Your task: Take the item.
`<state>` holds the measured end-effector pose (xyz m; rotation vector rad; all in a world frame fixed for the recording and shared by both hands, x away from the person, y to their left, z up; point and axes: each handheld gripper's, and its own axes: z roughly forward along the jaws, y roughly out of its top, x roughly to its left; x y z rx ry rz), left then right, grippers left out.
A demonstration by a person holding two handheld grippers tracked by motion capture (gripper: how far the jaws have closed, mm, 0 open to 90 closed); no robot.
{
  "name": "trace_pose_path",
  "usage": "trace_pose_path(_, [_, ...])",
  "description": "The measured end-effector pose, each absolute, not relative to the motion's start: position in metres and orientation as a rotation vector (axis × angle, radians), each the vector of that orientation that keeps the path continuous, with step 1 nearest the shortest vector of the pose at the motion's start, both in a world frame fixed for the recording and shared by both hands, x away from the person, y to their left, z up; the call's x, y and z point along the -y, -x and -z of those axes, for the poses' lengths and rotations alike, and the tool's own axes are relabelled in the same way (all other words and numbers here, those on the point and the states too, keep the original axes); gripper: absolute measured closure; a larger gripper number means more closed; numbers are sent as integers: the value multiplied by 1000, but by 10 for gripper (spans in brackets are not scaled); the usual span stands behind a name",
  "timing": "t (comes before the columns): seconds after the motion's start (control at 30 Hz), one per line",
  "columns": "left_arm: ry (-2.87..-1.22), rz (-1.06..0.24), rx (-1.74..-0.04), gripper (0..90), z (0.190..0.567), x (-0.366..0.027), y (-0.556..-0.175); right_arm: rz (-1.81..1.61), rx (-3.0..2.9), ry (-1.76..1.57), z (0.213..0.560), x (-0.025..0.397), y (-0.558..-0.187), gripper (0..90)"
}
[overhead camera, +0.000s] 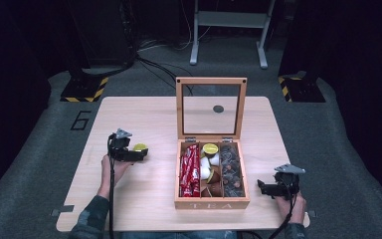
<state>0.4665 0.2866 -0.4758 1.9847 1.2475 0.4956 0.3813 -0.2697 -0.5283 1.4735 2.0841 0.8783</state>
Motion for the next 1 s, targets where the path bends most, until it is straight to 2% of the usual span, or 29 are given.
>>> trace_pose_path(0.4, [-1929,-531,-1258,4,456,-304,-443,-876,-2079,-1477,528,269,-381,22])
trace_pose_path(1.0, [-1908,-566,-1265,0,465,-332,-404,-877,-2079,-1477,528,269,-381,22])
